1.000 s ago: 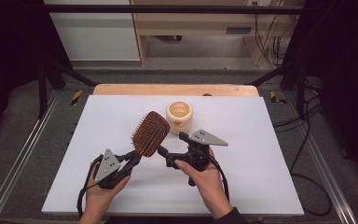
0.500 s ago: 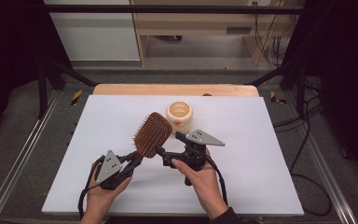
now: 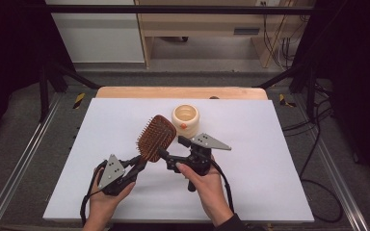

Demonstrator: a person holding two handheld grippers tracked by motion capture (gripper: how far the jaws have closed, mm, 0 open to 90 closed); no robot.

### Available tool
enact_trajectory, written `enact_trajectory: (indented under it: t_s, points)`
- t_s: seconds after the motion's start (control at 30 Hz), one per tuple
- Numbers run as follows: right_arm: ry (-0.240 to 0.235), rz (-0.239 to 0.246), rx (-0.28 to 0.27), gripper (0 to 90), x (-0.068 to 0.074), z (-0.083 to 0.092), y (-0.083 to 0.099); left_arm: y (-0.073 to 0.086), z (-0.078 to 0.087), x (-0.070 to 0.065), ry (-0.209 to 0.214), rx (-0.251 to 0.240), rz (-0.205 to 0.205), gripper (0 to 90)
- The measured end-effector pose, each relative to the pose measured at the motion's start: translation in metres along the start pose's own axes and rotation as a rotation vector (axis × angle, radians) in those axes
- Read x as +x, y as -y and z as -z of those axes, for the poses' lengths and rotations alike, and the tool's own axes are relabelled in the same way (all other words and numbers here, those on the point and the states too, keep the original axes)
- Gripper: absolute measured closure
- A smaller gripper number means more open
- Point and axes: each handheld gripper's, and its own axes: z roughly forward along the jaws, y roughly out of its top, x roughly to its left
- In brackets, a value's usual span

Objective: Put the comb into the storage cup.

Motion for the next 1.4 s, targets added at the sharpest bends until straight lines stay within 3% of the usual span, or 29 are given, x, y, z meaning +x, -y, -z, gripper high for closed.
enact_trajectory:
  t_s: [0.6, 0.9, 1.23, 1.4]
  points:
    - [-0.024, 0.002, -0.028, 15.4, 0.005, -0.001, -0.007, -0.001, -0.005, -0.009, 0.026, 0.011, -0.028, 72.6]
    - [-0.051, -0.025, -0.044, 19.9, 0.007, -0.006, -0.011, -0.001, -0.006, -0.013, 0.035, 0.007, -0.035, 72.6]
    - [-0.081, -0.085, -0.068, 30.1, 0.005, -0.008, -0.015, -0.001, -0.007, -0.014, 0.036, -0.001, -0.025, 72.6]
    - [-0.082, -0.113, -0.08, 40.8, 0.004, -0.009, -0.016, 0.0, -0.006, -0.012, 0.037, -0.01, -0.014, 72.6]
